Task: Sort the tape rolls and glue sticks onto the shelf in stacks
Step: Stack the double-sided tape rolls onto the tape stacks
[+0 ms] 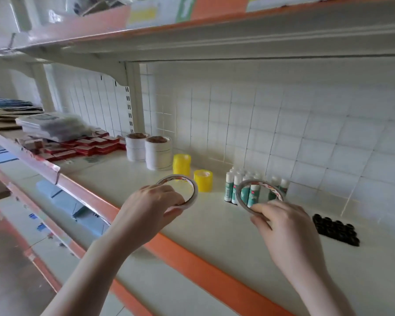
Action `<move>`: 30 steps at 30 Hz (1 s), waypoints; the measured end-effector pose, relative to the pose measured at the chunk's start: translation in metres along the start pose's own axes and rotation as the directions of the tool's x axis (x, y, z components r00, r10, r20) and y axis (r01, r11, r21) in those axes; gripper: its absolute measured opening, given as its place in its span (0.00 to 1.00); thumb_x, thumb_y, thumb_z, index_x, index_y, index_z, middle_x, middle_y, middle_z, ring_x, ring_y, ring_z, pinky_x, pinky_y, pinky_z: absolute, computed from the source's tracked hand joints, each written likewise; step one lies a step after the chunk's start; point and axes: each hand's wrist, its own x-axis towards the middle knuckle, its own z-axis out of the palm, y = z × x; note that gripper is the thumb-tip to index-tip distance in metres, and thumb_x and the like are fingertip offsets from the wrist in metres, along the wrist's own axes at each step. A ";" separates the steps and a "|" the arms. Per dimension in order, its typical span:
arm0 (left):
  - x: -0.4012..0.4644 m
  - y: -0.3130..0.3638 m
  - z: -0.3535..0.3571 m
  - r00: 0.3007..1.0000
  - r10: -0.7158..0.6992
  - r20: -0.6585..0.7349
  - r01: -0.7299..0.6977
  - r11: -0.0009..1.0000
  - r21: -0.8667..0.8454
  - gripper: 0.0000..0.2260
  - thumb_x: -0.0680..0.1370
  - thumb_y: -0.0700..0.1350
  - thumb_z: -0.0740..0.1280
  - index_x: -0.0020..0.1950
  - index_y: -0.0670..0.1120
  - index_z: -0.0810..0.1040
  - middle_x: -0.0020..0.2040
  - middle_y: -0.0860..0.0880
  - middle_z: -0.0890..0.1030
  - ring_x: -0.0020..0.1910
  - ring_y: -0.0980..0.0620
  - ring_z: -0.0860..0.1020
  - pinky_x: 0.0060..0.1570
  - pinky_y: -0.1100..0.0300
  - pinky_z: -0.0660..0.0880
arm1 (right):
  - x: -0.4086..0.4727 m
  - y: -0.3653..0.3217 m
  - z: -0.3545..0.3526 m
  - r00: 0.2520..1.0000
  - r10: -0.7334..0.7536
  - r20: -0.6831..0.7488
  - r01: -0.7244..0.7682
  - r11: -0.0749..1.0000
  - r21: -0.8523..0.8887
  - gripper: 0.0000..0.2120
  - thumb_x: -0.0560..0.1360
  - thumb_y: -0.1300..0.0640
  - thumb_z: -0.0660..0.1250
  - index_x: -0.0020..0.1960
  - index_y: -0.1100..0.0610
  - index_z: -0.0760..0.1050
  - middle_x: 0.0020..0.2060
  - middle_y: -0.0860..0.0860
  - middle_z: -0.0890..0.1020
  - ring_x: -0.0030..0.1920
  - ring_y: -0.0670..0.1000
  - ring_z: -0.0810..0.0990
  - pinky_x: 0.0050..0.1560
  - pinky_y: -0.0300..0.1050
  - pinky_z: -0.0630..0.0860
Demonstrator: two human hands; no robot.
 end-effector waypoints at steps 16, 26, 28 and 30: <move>0.052 -0.223 -0.001 0.998 -0.021 -0.063 0.019 0.999 -0.029 0.05 0.67 0.50 0.67 0.39 0.50 0.80 0.35 0.55 0.78 0.33 0.50 0.78 0.28 0.54 0.75 | 0.163 -0.103 0.158 0.993 -0.029 0.114 0.018 0.996 0.091 0.04 0.70 0.56 0.70 0.36 0.53 0.80 0.31 0.49 0.78 0.35 0.55 0.77 0.35 0.47 0.74; 0.094 -0.340 0.007 0.994 0.103 -0.033 -0.105 0.993 -0.057 0.08 0.65 0.40 0.78 0.38 0.49 0.80 0.34 0.54 0.78 0.30 0.49 0.76 0.25 0.58 0.70 | 0.234 -0.162 0.226 0.975 0.141 0.172 -0.156 0.985 0.078 0.03 0.73 0.56 0.68 0.44 0.52 0.82 0.38 0.51 0.82 0.42 0.54 0.78 0.43 0.47 0.73; 0.107 -0.356 0.011 0.994 0.106 -0.014 -0.107 0.991 -0.086 0.06 0.68 0.42 0.76 0.40 0.49 0.81 0.35 0.54 0.78 0.32 0.48 0.76 0.27 0.57 0.70 | 0.243 -0.169 0.233 0.966 0.178 0.185 -0.193 0.979 0.065 0.04 0.72 0.57 0.69 0.45 0.51 0.82 0.40 0.50 0.83 0.44 0.53 0.78 0.45 0.47 0.74; 0.119 -0.366 0.018 0.993 0.114 0.014 -0.112 0.988 -0.111 0.04 0.70 0.44 0.74 0.41 0.49 0.81 0.37 0.53 0.79 0.35 0.47 0.77 0.28 0.60 0.68 | 0.247 -0.173 0.239 0.959 0.210 0.193 -0.224 0.973 0.052 0.05 0.72 0.57 0.69 0.45 0.50 0.82 0.42 0.49 0.84 0.45 0.52 0.78 0.46 0.46 0.74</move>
